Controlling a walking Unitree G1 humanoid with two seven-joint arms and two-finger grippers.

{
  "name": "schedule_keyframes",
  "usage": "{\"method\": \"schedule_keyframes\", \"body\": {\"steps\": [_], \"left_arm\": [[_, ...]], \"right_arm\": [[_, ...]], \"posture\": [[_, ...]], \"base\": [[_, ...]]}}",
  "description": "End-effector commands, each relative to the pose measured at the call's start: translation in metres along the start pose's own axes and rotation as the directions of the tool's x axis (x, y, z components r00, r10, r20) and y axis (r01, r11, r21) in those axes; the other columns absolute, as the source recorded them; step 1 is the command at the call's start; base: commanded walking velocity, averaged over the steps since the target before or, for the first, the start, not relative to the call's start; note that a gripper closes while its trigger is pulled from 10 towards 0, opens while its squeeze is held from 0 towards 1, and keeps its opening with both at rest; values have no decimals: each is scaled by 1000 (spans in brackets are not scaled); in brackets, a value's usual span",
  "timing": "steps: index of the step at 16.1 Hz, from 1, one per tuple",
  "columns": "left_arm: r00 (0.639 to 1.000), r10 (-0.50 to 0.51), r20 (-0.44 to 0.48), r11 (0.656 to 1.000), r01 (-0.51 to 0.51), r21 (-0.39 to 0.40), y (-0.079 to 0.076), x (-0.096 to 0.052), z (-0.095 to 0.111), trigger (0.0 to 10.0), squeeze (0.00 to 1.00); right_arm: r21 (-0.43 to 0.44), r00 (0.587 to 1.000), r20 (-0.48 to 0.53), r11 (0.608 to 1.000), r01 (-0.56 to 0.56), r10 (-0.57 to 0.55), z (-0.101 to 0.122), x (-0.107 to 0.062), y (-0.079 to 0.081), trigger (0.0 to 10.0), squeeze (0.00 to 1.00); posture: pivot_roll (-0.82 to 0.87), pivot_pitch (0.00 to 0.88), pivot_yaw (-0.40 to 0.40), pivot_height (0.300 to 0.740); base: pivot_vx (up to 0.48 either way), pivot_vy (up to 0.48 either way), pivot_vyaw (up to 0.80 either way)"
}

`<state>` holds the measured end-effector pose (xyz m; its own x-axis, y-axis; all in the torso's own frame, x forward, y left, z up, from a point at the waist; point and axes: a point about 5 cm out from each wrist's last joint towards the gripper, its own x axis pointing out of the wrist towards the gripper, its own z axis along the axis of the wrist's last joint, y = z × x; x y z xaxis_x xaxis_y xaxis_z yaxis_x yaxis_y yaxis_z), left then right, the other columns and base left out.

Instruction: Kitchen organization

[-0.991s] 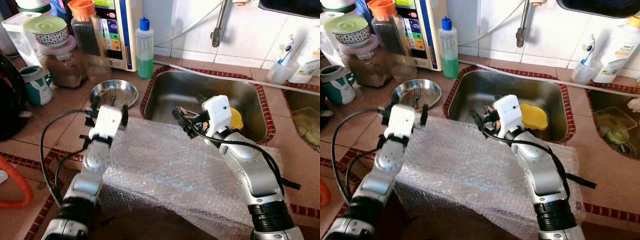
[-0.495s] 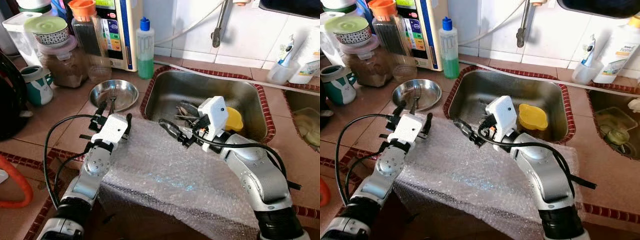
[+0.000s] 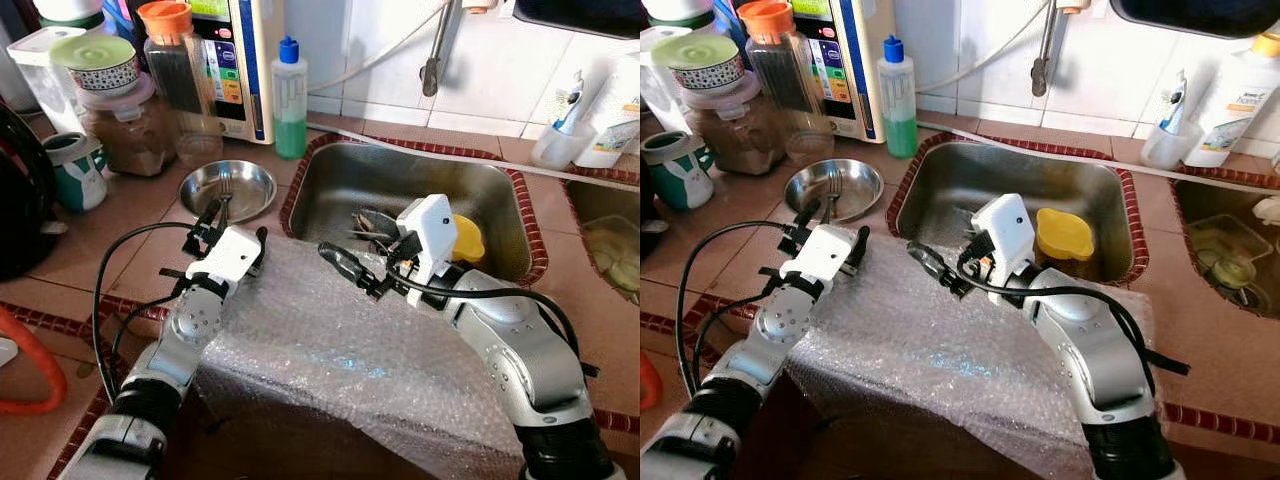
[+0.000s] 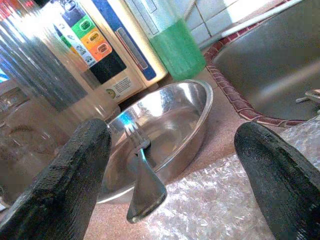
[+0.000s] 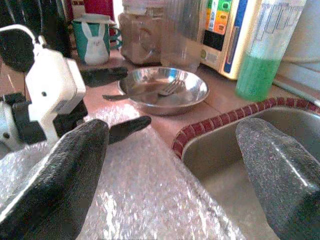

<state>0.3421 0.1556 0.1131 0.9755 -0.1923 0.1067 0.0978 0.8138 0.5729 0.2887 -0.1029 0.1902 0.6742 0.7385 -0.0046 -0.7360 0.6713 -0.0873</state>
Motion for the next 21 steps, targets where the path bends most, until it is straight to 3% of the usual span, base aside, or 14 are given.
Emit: {"method": "schedule_keyframes", "body": {"steps": [1, 2, 3, 4, 9, 11, 12, 13, 14, 21], "left_arm": [[998, -13, -57, 1000, 14, 3, 2, -2, -10, 7804, 0], [997, -20, -75, 1000, 19, -11, 2, -1, -13, 6588, 0], [996, -19, -92, 999, 16, -33, 2, -1, -14, 8980, 0], [995, -16, -98, 999, 12, -43, 3, 0, -15, 10000, 0], [994, 23, -103, 996, -32, -88, 7, 2, -15, 10000, 0], [986, 31, -164, 985, -57, -160, 7, 2, -21, 10000, 0], [981, 25, -193, 977, -65, -203, 9, 3, -23, 8941, 0], [980, 25, -199, 973, -69, -221, 10, 4, -23, 3373, 0], [978, 26, -208, 967, -77, -244, 11, 5, -24, 0, 0], [973, 8, -229, 954, -76, -290, 13, 8, -24, 0, 0]], "right_arm": [[-16, 1000, 6, 1000, -22, 23, 4, -1, 4, 10000, 0], [-16, 1000, 2, 1000, -23, 23, 4, -1, 5, 10000, 0], [-18, 1000, 0, 1000, -23, 23, 3, -2, 5, 10000, 0], [-19, 1000, -2, 1000, -24, 24, 4, -2, 6, 10000, 0], [-16, 1000, -9, 1000, -22, 22, 3, -1, 6, 10000, 0], [-16, 1000, -10, 1000, -24, 24, 3, -1, 6, 10000, 0], [-19, 1000, -12, 1000, -24, 24, 3, -1, 6, 10000, 0], [-19, 1000, -12, 1000, -24, 24, 3, -1, 6, 10000, 0], [-23, 1000, -14, 999, -26, 25, 3, -1, 6, 10000, 0], [-29, 1000, -19, 999, -21, 20, 2, -1, 7, 10000, 0]], "posture": [[-94, 54, -1, 740], [-97, 56, 0, 740], [-97, 56, 0, 740], [-99, 58, 1, 740], [-97, 59, 2, 740], [-98, 61, 1, 740], [-98, 59, -1, 740], [-97, 58, -2, 740], [-97, 58, -2, 740], [-99, 63, 3, 740]], "base": [[0, 0, 0], [0, 0, 0], [0, 0, 0], [0, 0, 0], [0, 0, 0], [0, 0, 0], [0, 0, 0], [0, 0, 0], [0, 0, 0], [0, 0, 0]]}}
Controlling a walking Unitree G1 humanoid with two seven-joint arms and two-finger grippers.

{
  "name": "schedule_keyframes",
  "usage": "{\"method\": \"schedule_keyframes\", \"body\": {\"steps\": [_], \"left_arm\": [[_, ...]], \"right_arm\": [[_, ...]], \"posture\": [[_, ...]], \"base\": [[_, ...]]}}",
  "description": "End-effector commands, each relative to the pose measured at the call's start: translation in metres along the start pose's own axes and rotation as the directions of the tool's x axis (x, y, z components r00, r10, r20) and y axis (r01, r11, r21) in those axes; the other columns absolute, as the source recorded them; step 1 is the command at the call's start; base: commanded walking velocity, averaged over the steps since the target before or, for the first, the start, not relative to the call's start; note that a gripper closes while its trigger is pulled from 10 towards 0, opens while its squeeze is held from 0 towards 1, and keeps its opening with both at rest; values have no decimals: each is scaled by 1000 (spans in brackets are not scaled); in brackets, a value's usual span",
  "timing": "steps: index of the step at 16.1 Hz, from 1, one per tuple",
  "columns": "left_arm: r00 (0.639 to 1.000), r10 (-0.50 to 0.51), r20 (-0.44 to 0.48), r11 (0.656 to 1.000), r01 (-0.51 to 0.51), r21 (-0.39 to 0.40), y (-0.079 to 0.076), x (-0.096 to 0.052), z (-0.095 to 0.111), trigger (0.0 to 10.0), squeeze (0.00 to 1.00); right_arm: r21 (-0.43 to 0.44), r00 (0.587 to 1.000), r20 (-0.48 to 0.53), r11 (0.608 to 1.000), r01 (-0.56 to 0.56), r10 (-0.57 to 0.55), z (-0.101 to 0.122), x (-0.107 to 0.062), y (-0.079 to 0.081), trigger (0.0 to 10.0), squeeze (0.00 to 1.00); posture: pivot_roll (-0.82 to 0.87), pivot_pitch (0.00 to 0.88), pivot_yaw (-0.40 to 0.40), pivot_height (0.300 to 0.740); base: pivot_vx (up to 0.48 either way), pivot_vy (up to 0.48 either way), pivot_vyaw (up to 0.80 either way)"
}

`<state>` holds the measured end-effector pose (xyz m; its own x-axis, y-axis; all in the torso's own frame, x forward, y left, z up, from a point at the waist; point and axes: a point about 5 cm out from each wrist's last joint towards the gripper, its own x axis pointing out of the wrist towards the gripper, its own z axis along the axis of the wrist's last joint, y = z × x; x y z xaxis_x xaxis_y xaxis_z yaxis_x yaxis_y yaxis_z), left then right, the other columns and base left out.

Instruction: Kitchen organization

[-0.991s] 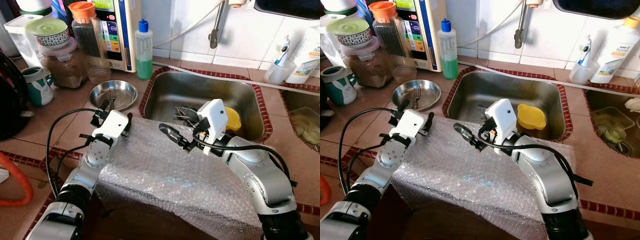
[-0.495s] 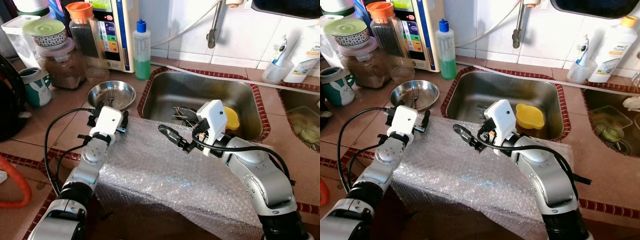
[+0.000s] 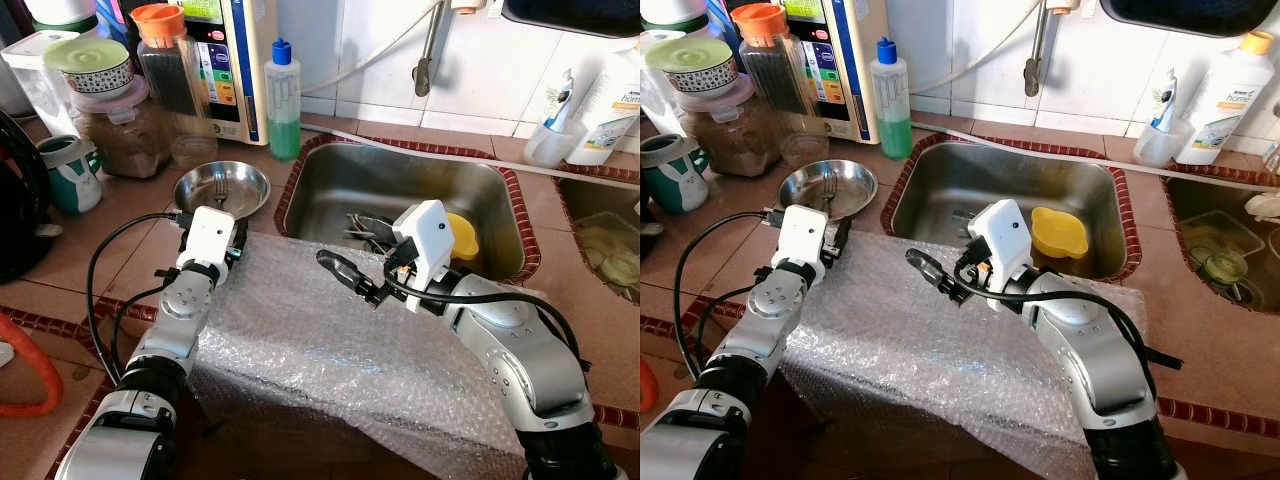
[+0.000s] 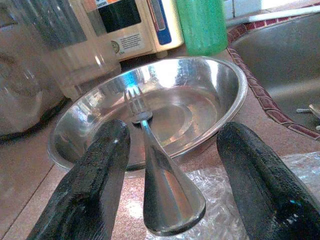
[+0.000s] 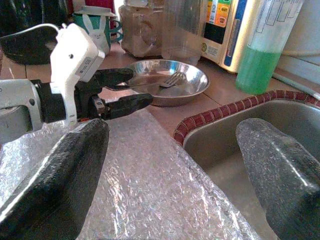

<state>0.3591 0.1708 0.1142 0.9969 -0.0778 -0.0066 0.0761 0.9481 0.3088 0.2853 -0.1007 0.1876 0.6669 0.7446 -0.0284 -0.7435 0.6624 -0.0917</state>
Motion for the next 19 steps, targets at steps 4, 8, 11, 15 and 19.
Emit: {"method": "schedule_keyframes", "body": {"steps": [4, 8, 11, 15, 19], "left_arm": [[997, 10, -71, 998, -14, -61, 5, -1, -9, 0, 0], [998, 9, -64, 997, -13, -72, 5, -1, -7, 0, 0], [999, 7, -40, 997, -10, -82, 3, 0, -1, 0, 0], [1000, -2, -22, 996, 0, -87, 0, 0, 4, 0, 0], [999, 9, 40, 999, -7, -49, -2, -2, 12, 0, 0]], "right_arm": [[-26, 1000, -1, 1000, 2, -2, 3, 0, 1, 10000, 0], [-27, 1000, 3, 1000, -9, 9, 5, 1, 2, 10000, 0], [-29, 1000, 0, 1000, -8, 8, 4, 0, 1, 10000, 0], [-32, 1000, -1, 999, -1, 1, 5, -1, -1, 10000, 0], [-36, 1000, -3, 999, 0, 0, 5, -1, -2, 10000, 0]], "posture": [[-94, 63, 1, 740], [-94, 61, 1, 740], [-95, 64, 0, 740], [-97, 66, 1, 740], [-98, 61, -1, 740]], "base": [[0, 0, 0], [0, 0, 0], [0, 0, 0], [0, 0, 0], [0, 0, 0]]}}
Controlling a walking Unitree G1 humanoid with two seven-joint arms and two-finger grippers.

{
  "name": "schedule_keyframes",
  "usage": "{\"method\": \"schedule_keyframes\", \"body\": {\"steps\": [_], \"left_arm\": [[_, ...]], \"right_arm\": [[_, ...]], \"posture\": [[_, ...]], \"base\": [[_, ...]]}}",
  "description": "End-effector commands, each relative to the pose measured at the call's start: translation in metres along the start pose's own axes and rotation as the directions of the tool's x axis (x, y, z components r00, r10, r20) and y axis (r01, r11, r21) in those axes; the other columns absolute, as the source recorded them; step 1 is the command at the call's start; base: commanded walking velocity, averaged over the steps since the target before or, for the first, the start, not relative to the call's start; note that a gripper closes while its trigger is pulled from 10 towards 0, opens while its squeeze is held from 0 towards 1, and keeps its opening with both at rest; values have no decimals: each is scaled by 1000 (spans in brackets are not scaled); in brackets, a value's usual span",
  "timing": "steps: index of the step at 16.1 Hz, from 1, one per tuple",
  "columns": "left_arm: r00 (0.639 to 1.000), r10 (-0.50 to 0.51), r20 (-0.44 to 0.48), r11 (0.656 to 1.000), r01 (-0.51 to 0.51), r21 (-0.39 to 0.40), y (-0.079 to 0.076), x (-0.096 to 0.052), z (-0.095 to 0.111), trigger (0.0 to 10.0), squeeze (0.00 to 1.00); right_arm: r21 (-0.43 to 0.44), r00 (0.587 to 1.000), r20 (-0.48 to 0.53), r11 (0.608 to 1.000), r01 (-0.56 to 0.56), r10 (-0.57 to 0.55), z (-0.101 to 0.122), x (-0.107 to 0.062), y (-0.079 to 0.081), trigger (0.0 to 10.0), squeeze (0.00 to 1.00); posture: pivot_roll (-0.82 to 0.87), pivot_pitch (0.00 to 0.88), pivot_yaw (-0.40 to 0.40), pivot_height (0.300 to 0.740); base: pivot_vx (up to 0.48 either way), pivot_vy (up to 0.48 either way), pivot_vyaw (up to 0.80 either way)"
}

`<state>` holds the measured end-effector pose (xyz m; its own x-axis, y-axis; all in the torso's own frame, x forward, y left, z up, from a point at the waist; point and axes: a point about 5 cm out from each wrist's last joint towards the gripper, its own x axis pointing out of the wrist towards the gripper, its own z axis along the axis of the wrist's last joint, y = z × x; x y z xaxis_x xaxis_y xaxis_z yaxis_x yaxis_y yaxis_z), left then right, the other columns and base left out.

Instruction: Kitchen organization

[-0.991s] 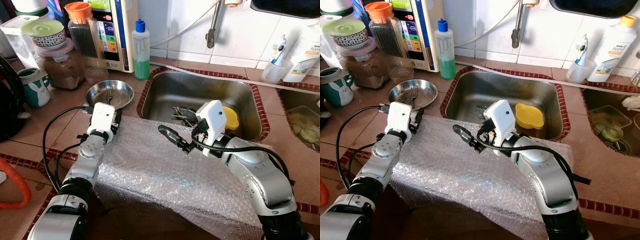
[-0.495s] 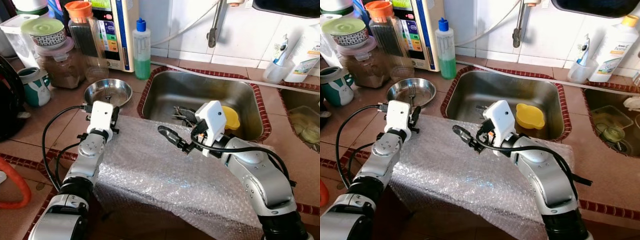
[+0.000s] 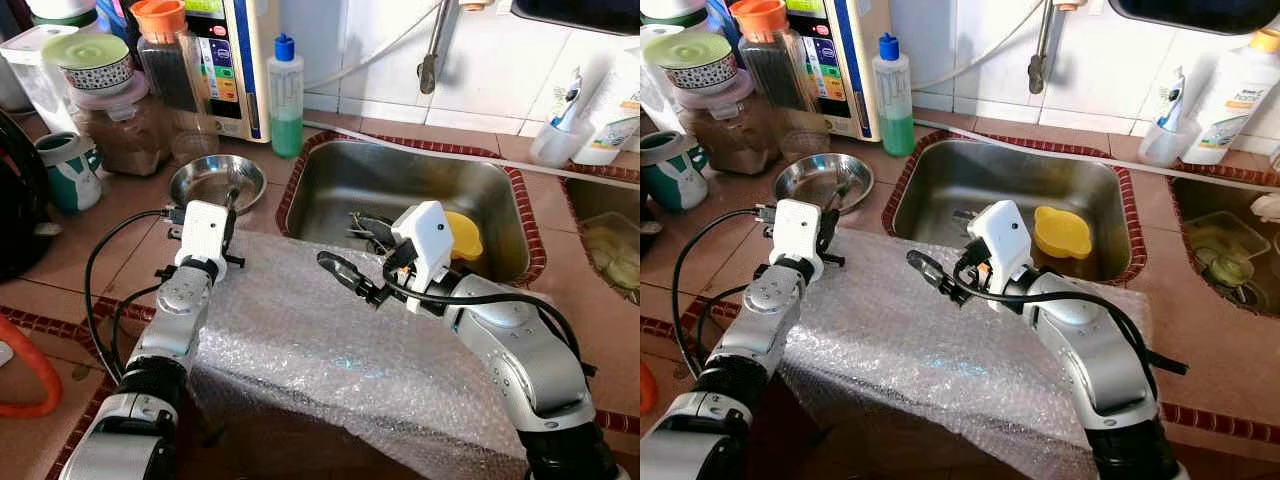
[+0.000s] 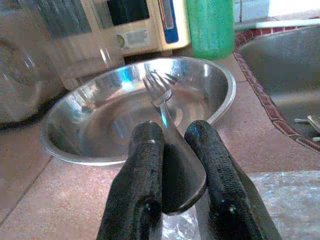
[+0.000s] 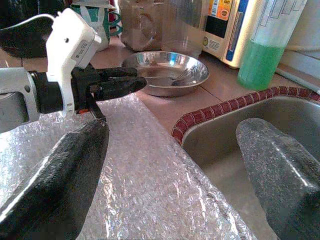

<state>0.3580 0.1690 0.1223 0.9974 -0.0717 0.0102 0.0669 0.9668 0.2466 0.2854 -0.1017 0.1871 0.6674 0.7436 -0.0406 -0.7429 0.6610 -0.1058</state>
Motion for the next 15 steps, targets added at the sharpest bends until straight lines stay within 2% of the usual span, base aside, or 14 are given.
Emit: {"method": "schedule_keyframes", "body": {"steps": [1, 4, 7, 10, 11, 12, 13, 14, 15], "left_arm": [[999, 0, 36, 1000, -1, 23, -3, -1, 5, 0, 0], [986, 56, 156, 995, -69, 77, -5, -7, 19, 0, 0], [973, 85, 217, 990, -106, 89, -8, -13, 24, 0, 0], [968, 97, 233, 988, -122, 94, -8, -14, 25, 0, 0], [955, 98, 281, 985, -134, 111, -10, -17, 31, 0, 0], [938, 59, 341, 983, -114, 142, -16, -20, 39, 0, 0], [931, 38, 363, 983, -101, 156, -19, -21, 42, 0, 0], [899, -63, 433, 969, -49, 241, -35, -27, 49, 0, 0], [889, -87, 449, 966, -34, 255, -38, -29, 50, 0, 0]], "right_arm": [[-22, 1000, 10, 1000, 0, 1, 6, 0, -2, 10000, 0], [-22, 1000, 8, 1000, -1, 1, 6, 0, -3, 10000, 0], [-20, 1000, 6, 1000, 2, -1, 5, 1, -3, 10000, 0], [-21, 1000, 5, 1000, 4, -3, 5, 0, -3, 10000, 0], [-20, 1000, 2, 1000, 10, -10, 4, 0, -5, 10000, 0], [-19, 1000, 2, 1000, 17, -17, 3, 0, -6, 10000, 0], [-19, 1000, 2, 1000, 20, -20, 4, -1, -7, 10000, 0], [-9, 999, 10, 999, 46, -46, 5, -1, -12, 10000, 0], [-5, 998, 13, 999, 54, -54, 6, -1, -14, 10000, 0]], "posture": [[-98, 61, -1, 740], [-95, 58, -3, 740], [-95, 55, -4, 740], [-95, 57, -5, 740], [-97, 57, -5, 740], [-99, 57, -5, 740], [-100, 57, -5, 740], [-99, 56, -6, 740], [-99, 56, -6, 740]], "base": [[0, 0, 0], [0, 0, 0], [0, 0, 0], [0, 0, 0], [0, 0, 0], [0, 0, 0], [0, 0, 0], [0, 0, 0], [0, 0, 0]]}}
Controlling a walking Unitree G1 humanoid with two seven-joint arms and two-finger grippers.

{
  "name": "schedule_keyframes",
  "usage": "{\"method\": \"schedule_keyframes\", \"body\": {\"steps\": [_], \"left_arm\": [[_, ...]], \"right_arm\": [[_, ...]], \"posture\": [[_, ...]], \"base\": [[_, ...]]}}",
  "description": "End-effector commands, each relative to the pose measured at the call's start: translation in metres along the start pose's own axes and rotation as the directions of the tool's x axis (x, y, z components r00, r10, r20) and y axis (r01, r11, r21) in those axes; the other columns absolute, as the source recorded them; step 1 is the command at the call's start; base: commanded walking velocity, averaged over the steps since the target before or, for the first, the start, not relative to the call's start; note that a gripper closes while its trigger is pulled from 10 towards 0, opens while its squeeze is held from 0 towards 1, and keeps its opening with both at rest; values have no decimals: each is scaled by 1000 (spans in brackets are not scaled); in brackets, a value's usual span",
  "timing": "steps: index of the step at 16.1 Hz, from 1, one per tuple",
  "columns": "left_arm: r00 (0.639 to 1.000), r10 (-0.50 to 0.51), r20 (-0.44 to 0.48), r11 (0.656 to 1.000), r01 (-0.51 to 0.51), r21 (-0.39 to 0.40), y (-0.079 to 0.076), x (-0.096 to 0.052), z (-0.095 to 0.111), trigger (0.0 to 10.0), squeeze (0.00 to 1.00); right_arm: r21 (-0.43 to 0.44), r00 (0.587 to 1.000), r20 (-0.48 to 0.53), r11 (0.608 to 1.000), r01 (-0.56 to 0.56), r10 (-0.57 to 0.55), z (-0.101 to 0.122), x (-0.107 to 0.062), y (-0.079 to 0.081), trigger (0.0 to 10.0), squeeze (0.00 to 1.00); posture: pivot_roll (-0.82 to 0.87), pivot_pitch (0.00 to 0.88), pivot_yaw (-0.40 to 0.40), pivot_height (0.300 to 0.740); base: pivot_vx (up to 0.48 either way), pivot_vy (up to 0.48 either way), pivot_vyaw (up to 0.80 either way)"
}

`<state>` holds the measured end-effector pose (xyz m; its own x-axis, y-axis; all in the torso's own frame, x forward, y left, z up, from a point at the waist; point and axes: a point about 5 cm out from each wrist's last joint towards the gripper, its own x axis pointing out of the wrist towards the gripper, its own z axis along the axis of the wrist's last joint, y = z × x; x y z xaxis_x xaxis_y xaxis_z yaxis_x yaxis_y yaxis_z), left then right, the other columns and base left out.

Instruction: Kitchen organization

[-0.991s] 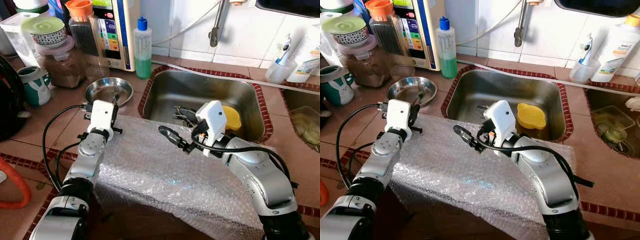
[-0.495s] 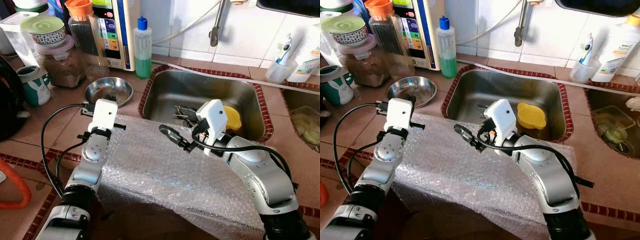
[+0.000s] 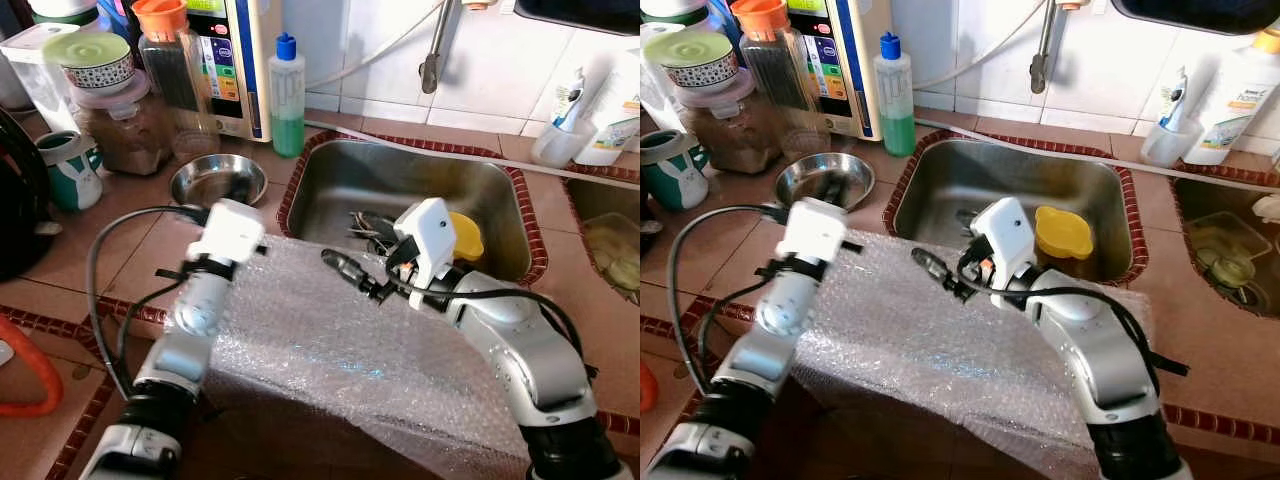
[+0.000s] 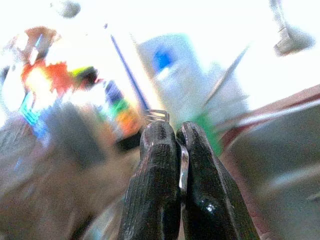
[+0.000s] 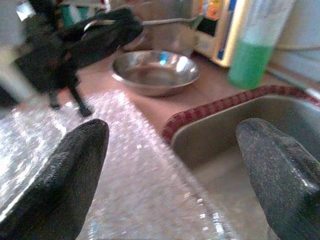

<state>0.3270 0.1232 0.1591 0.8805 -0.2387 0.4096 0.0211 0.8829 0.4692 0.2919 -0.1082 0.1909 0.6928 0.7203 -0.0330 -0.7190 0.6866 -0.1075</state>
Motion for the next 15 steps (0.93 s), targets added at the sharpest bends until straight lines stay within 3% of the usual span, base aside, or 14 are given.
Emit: {"method": "schedule_keyframes", "body": {"steps": [1, 4, 6, 8, 10, 11, 12, 15], "left_arm": [[995, -79, 65, 997, 78, 13, -12, -5, 9, 0, 0], [957, -238, 166, 971, 239, 20, -42, -14, 23, 0, 0], [941, -277, 193, 961, 276, 31, -49, -16, 27, 0, 0], [911, -333, 245, 943, 325, 75, -57, -16, 34, 0, 0], [849, -418, 324, 908, 389, 155, -72, -17, 45, 0, 0], [826, -447, 343, 894, 408, 184, -78, -15, 47, 0, 0], [819, -452, 355, 892, 407, 195, -79, -14, 49, 0, 0], [789, -473, 393, 881, 415, 228, -86, -10, 56, 0, 0]], "right_arm": [[10, 998, 21, 998, 59, -60, 6, -1, -13, 10000, 0], [83, 975, 58, 975, 207, -212, 15, -4, -41, 10000, 0], [140, 959, 66, 955, 263, -274, 18, -5, -51, 10000, 0], [264, 939, 76, 915, 306, -336, 20, -5, -59, 10000, 0], [484, 925, 71, 824, 295, -373, 25, 1, -68, 10000, 0], [592, 919, 60, 756, 281, -390, 27, 3, -73, 10000, 0], [632, 913, 46, 720, 287, -405, 27, 4, -76, 10000, 0], [675, 920, -19, 674, 300, -391, 21, 4, -76, 10000, 0]], "posture": [[-100, 55, -5, 740], [-102, 57, -5, 740], [-101, 59, -6, 740], [-100, 61, -8, 740], [-102, 61, -9, 740], [-105, 62, -9, 740], [-108, 63, -9, 740], [-110, 65, -9, 740]], "base": [[0, 0, 0], [0, 0, 0], [0, 0, 0], [0, 0, 0], [0, 0, 0], [0, 0, 0], [0, 0, 0], [0, 0, 0]]}}
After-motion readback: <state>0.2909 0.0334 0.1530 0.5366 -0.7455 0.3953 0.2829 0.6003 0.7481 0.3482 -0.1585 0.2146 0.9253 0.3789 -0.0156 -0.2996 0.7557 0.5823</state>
